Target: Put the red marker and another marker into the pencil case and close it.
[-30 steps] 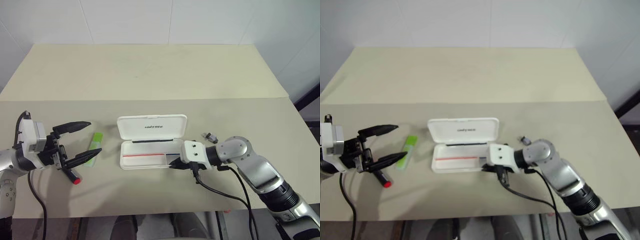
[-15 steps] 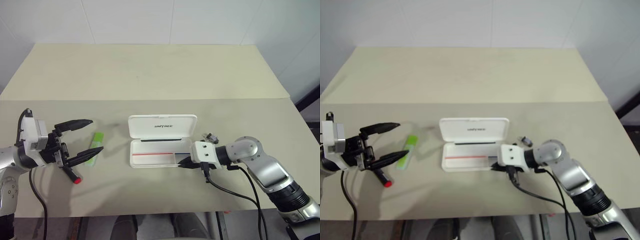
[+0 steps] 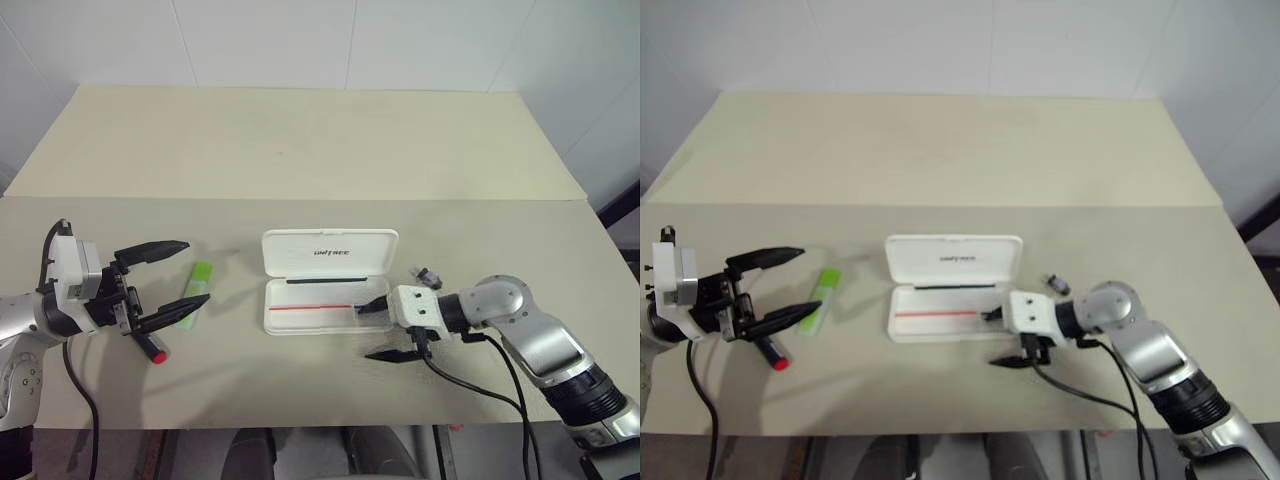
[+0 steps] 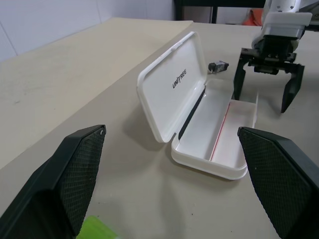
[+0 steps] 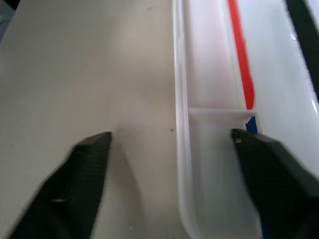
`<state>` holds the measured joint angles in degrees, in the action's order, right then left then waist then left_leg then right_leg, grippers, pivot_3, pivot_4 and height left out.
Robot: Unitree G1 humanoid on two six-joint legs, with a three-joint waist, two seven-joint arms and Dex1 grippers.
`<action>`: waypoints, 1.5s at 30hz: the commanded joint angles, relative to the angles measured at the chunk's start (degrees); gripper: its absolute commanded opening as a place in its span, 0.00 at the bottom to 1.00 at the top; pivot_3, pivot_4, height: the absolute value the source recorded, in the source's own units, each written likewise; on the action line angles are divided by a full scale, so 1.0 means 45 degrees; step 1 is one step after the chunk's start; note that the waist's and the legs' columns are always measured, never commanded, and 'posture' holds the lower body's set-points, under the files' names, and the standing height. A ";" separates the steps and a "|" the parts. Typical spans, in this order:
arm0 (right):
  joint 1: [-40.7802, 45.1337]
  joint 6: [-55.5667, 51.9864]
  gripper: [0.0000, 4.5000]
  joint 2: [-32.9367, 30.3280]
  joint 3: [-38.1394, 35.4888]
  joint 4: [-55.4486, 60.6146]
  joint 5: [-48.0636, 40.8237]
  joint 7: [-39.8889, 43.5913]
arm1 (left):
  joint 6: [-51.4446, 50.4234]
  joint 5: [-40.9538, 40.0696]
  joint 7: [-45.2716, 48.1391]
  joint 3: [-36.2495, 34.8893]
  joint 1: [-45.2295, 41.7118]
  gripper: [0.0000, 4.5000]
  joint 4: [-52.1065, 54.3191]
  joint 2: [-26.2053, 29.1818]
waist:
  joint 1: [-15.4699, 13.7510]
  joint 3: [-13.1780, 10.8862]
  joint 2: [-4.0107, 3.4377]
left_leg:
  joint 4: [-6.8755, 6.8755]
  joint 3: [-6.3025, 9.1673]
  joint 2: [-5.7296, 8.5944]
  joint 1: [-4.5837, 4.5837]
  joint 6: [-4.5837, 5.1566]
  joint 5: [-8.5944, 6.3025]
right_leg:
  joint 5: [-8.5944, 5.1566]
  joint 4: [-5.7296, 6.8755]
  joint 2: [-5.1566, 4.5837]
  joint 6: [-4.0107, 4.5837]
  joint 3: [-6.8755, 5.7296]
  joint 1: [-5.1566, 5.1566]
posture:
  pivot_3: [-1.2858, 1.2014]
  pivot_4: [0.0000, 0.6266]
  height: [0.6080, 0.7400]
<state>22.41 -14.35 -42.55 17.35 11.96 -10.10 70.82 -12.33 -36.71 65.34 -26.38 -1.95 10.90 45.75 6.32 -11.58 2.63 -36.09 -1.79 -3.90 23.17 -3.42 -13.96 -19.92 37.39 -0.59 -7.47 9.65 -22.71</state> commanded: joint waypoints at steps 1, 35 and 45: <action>-0.0007 0.0254 1.00 -0.0011 -0.0708 0.0316 -0.0813 0.0270 | 0.0176 -0.0125 -0.0238 -0.0118 0.0011 1.00 0.0536 -0.0092 | 0.0001 0.0000 0.0000 | 0.0001 0.0001 -0.0001 0.0000 0.0000 0.0000 | 0.0000 0.0000 0.0001 0.0000 0.0000 0.0000 | 0.52 0.24 1.00; 0.3574 0.4154 1.00 0.1457 -0.3283 -0.9129 -0.5019 0.4819 | -0.6379 0.2171 -1.7050 -0.1267 0.4166 1.00 0.9859 -0.7565 | 0.0034 0.0000 0.0010 | -0.0100 0.0012 0.0021 -0.0038 0.0010 0.0002 | 0.0040 -0.0007 0.0002 -0.0066 0.0029 0.0092 | 0.52 0.24 1.00; 0.3225 0.4056 1.00 0.0196 -0.1835 -0.8461 -0.6778 0.4819 | -0.8735 0.3243 -1.9548 -0.0795 0.4041 1.00 1.0242 -0.9603 | 0.0046 -0.0001 0.0011 | -0.0164 0.0027 0.0026 -0.0032 0.0026 -0.0008 | 0.0047 -0.0028 0.0006 -0.0079 0.0029 0.0121 | 0.52 0.24 1.00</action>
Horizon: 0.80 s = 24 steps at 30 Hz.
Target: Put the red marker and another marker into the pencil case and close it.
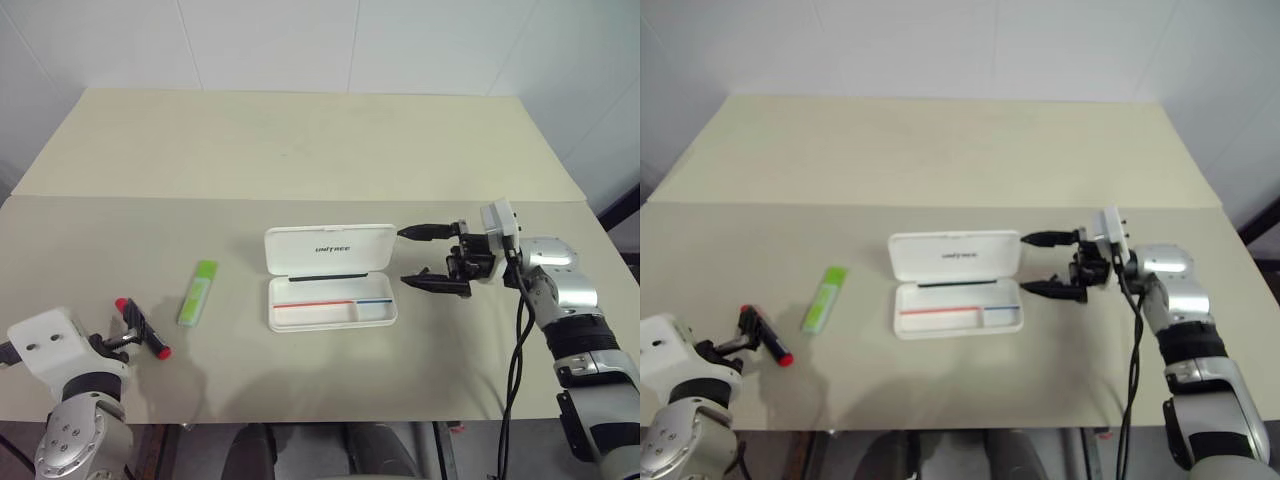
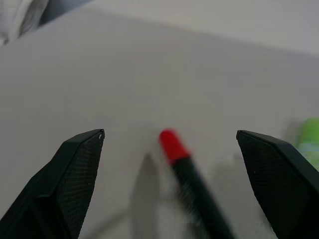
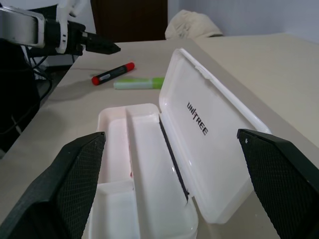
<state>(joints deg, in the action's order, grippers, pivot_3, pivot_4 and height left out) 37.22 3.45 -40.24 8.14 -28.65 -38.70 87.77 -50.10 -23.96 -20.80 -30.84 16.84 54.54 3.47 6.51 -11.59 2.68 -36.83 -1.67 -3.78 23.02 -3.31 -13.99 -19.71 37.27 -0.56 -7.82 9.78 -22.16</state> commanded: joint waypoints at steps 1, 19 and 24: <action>-0.0055 0.0121 1.00 -0.0324 0.0250 0.0540 -0.0377 0.1052 | -0.0496 0.0478 -0.0463 0.0292 -0.0202 1.00 0.0472 -0.0280 | 0.0006 -0.0001 0.0002 | -0.0010 0.0004 0.0000 -0.0001 0.0004 -0.0002 | 0.0000 -0.0010 0.0002 0.0001 -0.0001 0.0012 | 0.52 0.24 1.00; -0.0483 -0.0299 1.00 -0.0174 -0.0399 0.1152 0.0093 0.1052 | -0.1427 0.1687 0.0629 0.0468 -0.1839 1.00 -0.1975 0.0502 | -0.0013 -0.0001 0.0001 | -0.0031 0.0038 0.0002 -0.0007 0.0032 -0.0041 | 0.0064 -0.0182 0.0001 -0.0066 -0.0015 0.0131 | 0.52 0.24 1.00; -0.1062 -0.1078 1.00 -0.0561 -0.0780 0.1993 -0.0248 0.1052 | -0.1364 0.1214 0.1143 0.0189 -0.1925 0.72 -0.2142 0.0044 | -0.0054 -0.0001 -0.0001 | -0.0025 0.0041 -0.0001 0.0001 0.0033 -0.0079 | 0.0058 -0.0212 -0.0001 -0.0060 -0.0021 0.0132 | 0.52 0.24 1.00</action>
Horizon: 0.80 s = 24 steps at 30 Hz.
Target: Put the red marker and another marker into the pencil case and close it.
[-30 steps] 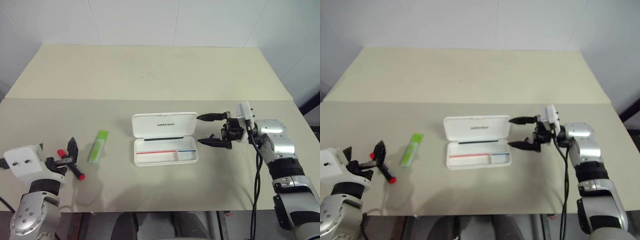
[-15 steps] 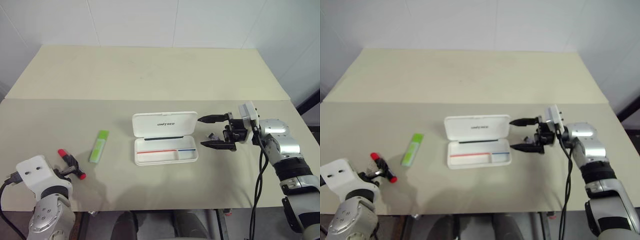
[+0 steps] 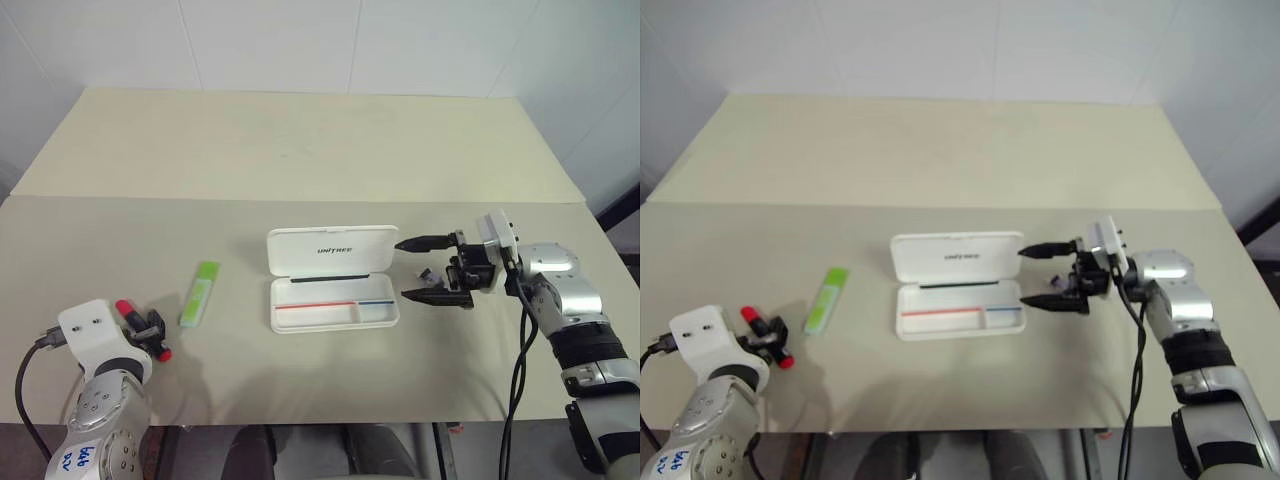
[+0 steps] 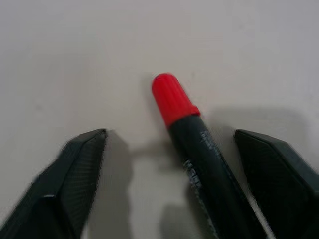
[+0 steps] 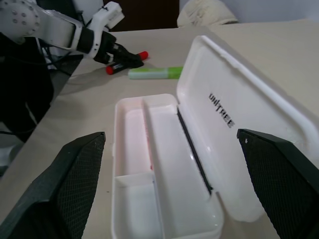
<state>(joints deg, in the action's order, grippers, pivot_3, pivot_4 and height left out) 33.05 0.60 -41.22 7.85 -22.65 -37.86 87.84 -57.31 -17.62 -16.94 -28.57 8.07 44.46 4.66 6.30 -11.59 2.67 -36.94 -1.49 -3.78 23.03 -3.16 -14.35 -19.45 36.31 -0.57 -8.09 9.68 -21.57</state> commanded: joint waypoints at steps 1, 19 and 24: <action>-0.0211 -0.0580 1.00 -0.0354 -0.0810 0.0790 -0.0451 0.1036 | 0.0227 -0.0212 0.0370 -0.0349 -0.0005 0.65 0.0093 -0.0253 | -0.0011 0.0000 0.0000 | -0.0001 0.0000 -0.0001 0.0006 0.0002 -0.0004 | 0.0000 -0.0010 0.0000 -0.0001 -0.0002 0.0000 | 0.52 0.24 1.00; -0.1212 -0.1486 1.00 -0.0152 -0.2438 0.2232 -0.0379 0.0432 | 0.0497 -0.0585 0.3494 -0.1150 -0.1908 0.13 -0.1044 0.3777 | -0.0011 0.0002 -0.0005 | -0.0001 0.0003 0.0000 0.0016 0.0006 -0.0005 | 0.0012 -0.0058 -0.0008 -0.0008 -0.0012 0.0007 | 0.52 0.24 1.00; -0.1834 -0.1580 1.00 -0.0190 -0.2907 0.2885 -0.0543 0.0316 | 0.0668 -0.2220 0.5706 -0.1882 -0.3120 0.13 -0.1208 0.5427 | -0.0147 -0.0001 -0.0009 | 0.0033 0.0001 -0.0004 0.0021 -0.0005 -0.0033 | 0.0008 -0.0081 -0.0020 -0.0003 -0.0030 0.0004 | 0.52 0.24 1.00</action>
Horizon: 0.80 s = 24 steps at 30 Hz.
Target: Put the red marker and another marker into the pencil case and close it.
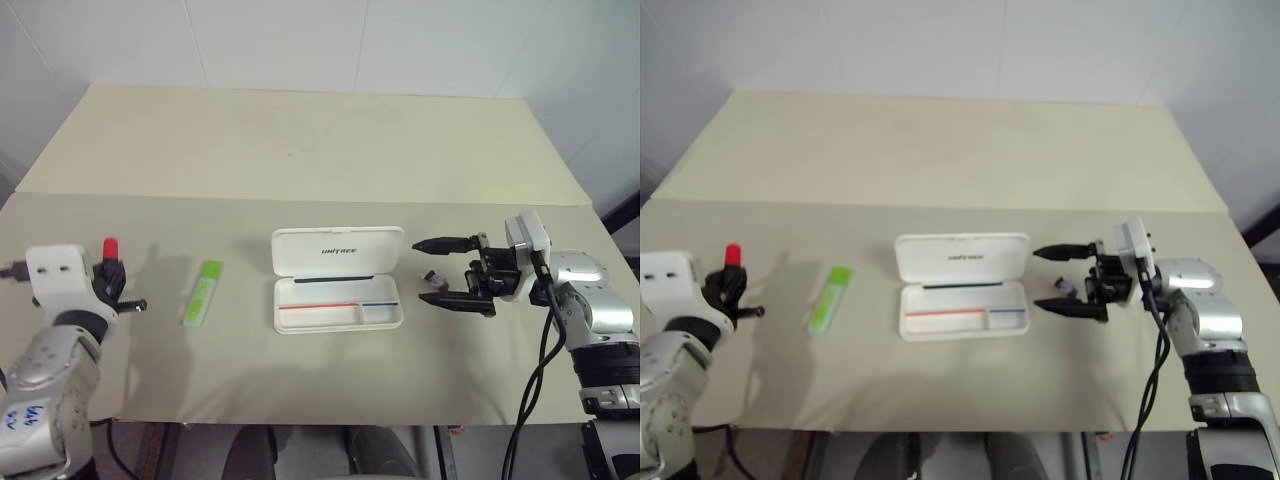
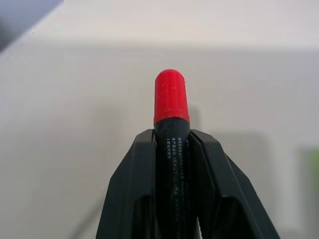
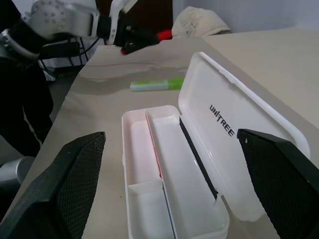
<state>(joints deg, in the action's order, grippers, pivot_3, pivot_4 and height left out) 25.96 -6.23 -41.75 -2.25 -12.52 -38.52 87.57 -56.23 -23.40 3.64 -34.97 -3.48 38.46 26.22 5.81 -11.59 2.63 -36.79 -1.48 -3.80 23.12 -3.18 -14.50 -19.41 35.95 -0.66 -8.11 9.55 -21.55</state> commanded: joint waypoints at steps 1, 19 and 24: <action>-0.0418 -0.0127 1.00 -0.0088 -0.0804 0.0821 -0.0472 0.0371 | 0.0400 -0.1503 0.1704 -0.0551 -0.1026 0.13 0.0084 0.1028 | -0.0075 0.0000 0.0001 | 0.0015 0.0001 -0.0003 0.0001 -0.0004 -0.0003 | -0.0005 -0.0001 0.0001 0.0006 -0.0006 -0.0006 | 0.52 0.24 1.00; -0.2909 -0.0022 1.00 0.0041 -0.2023 0.3004 -0.0345 -0.0920 | 0.2486 -0.4140 1.0398 0.5582 -0.5842 0.13 -0.2130 0.5007 | -0.0241 -0.0019 -0.0034 | 0.0113 0.0000 -0.0011 -0.0010 -0.0021 0.0005 | -0.0028 -0.0018 0.0012 0.0029 -0.0026 -0.0031 | 0.52 0.24 1.00; -0.3810 0.0033 1.00 0.0108 -0.2433 0.3625 -0.0391 -0.1271 | 0.2133 -0.3547 1.1295 0.8320 -0.7625 0.13 -0.3016 0.4663 | -0.0307 -0.0021 -0.0038 | 0.0096 0.0001 -0.0007 -0.0005 -0.0017 0.0007 | -0.0032 -0.0007 0.0013 0.0022 -0.0022 -0.0029 | 0.52 0.24 1.00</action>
<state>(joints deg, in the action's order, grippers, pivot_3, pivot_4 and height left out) 9.37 -7.07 -41.47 -10.93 1.87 -39.46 82.53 -46.98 -40.71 53.01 -0.17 -36.25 25.59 47.70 4.43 -11.69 2.46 -36.38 -1.48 -3.82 23.09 -3.25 -14.46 -19.55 35.91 -0.60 -8.01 9.45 -21.67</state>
